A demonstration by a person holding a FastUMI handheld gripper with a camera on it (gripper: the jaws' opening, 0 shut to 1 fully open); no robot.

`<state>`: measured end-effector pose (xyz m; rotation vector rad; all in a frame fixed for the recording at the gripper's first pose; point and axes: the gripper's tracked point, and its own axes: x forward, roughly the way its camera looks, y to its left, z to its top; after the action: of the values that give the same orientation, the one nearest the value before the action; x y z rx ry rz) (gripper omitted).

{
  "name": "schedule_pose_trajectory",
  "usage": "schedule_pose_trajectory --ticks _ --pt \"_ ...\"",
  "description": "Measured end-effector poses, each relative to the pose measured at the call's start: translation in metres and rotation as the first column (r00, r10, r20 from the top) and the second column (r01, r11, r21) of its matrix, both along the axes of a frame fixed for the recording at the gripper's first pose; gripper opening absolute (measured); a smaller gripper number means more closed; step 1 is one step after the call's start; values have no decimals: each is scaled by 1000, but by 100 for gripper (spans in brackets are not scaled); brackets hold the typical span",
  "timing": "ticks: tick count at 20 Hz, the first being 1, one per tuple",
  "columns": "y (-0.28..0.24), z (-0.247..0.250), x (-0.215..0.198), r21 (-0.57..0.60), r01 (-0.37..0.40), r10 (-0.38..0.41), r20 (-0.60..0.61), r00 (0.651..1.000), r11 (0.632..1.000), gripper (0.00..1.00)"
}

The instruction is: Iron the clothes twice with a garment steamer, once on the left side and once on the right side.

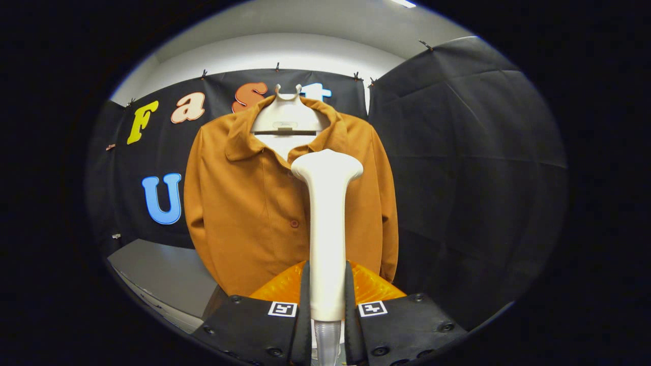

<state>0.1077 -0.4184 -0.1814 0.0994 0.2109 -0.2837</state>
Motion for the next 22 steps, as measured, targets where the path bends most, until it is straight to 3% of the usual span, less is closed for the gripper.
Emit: schedule_pose_trajectory --ticks 4,11,22 --pt "4 -38 -6 59 4 0 -55 999 998 29" --pt "11 -107 -38 64 45 -33 -177 984 997 29" --pt "39 -216 -100 104 64 -16 -404 915 992 29"
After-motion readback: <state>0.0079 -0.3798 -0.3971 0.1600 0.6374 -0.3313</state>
